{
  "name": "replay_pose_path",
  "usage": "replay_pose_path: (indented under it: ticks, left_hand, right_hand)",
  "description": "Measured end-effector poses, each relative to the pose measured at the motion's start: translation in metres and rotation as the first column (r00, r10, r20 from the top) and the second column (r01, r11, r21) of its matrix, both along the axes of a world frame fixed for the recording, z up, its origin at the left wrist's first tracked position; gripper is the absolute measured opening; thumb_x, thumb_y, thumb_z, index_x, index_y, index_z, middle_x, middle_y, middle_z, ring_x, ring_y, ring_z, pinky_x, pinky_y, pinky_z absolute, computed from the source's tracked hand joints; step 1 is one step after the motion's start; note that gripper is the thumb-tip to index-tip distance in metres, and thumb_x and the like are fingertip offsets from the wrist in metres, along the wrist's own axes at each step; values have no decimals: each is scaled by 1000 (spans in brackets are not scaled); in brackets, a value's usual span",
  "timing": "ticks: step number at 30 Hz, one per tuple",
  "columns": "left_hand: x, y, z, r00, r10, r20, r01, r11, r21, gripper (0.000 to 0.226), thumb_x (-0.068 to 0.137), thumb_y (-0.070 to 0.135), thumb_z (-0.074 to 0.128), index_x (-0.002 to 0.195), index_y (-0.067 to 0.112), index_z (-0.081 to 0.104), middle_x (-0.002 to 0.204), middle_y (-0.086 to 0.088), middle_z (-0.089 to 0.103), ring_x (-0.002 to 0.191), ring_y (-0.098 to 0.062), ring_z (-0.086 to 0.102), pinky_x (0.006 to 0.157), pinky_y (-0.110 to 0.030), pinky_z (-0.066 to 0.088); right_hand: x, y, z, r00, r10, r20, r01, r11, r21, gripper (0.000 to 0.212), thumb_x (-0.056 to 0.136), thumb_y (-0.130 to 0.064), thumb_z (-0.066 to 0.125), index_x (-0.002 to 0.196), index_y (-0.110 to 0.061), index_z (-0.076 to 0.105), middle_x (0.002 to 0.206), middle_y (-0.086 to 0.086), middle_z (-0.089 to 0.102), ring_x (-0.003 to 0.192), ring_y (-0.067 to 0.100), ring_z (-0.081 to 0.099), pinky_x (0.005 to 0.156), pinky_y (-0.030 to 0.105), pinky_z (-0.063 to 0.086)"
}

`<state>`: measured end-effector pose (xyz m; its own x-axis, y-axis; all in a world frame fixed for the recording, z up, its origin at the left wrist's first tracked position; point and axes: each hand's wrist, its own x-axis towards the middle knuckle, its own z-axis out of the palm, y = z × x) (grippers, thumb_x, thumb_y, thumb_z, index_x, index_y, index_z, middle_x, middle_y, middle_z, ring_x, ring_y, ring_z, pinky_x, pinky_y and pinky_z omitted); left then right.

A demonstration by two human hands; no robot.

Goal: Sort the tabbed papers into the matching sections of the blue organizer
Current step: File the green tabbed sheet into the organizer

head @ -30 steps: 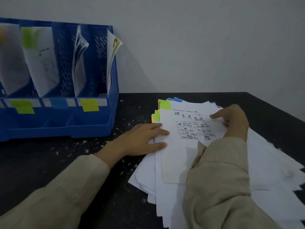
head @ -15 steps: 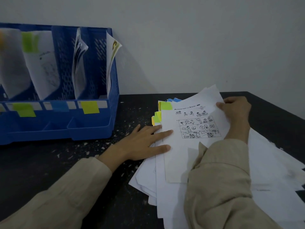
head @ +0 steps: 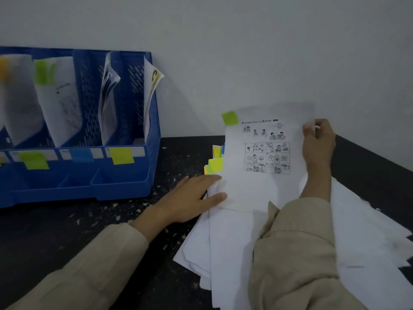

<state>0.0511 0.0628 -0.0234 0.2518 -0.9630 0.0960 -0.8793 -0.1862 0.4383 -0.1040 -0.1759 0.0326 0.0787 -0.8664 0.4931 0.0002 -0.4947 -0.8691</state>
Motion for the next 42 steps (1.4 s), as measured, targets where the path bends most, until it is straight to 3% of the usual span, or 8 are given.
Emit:
replay_pose_path:
  ticks: [4, 8, 11, 14, 22, 28, 37, 42]
  left_hand:
    - [0, -1, 12, 951, 48, -307, -145, 943, -301, 37, 91, 41, 52, 125, 32, 38, 133, 11, 44, 122, -4, 43, 97, -17, 37]
    - [5, 1, 28, 942, -15, -336, -161, 858, -488, 34, 91, 31, 59, 119, 42, 44, 131, 13, 44, 122, -7, 43, 100, -31, 41]
    - [9, 8, 42, 949, -71, -308, -130, 800, -586, 35, 90, 18, 61, 117, 36, 51, 120, 16, 52, 109, -12, 54, 93, -40, 49]
    - [21, 19, 61, 965, -22, -261, -140, 799, -585, 41, 88, 0, 56, 109, 36, 59, 108, 14, 56, 84, -12, 58, 75, -35, 53]
    - [61, 87, 117, 953, 85, -290, -245, 781, -574, 48, 85, -13, 48, 92, 29, 71, 106, 5, 69, 101, -30, 62, 86, -56, 51]
    - [83, 154, 141, 937, 219, -270, -337, 765, -549, 49, 85, -17, 47, 92, 26, 71, 98, 22, 70, 101, 0, 62, 91, -22, 50]
    - [106, 253, 140, 833, 401, -380, -549, 522, -653, 61, 84, -17, 49, 85, 39, 75, 95, 14, 73, 89, -4, 66, 77, -17, 52]
    - [115, 287, 130, 745, 524, -412, -633, 363, -683, 60, 82, -14, 50, 88, 41, 73, 91, 15, 72, 86, -13, 65, 85, -31, 51]
  right_hand:
    - [6, 6, 6, 960, 189, 207, -205, 977, 59, 19, 97, -11, 49, 82, -24, 50, 84, -6, 57, 75, 3, 54, 61, 11, 44]
    - [14, 12, 12, 887, 366, 282, -403, 911, 86, 17, 95, -11, 51, 83, -21, 56, 85, -5, 60, 81, 9, 57, 74, 20, 48]
    - [20, 19, 19, 836, 477, 272, -518, 850, 102, 17, 96, -14, 51, 82, -21, 58, 85, -5, 62, 80, 13, 58, 65, 28, 46]
    - [27, 28, 32, 769, 602, 214, -632, 766, 119, 13, 96, -19, 51, 85, -21, 58, 93, -1, 62, 81, 17, 59, 62, 32, 46]
    - [56, 74, 77, 577, 816, 35, -816, 576, 41, 21, 95, -11, 50, 109, -23, 61, 96, -9, 71, 83, 9, 68, 71, 26, 58]
    - [94, 126, 89, 494, 864, -102, -865, 500, 49, 24, 94, -7, 51, 114, -16, 60, 90, 0, 71, 70, 11, 69, 63, 25, 58]
    - [142, 221, 82, 333, 933, -134, -939, 342, 45, 21, 95, -5, 50, 114, -12, 55, 99, 3, 68, 77, 13, 69, 62, 27, 59]
    - [167, 261, 65, 215, 967, -135, -967, 231, 110, 24, 93, -7, 54, 115, -16, 54, 109, 8, 64, 90, 18, 65, 68, 33, 60]
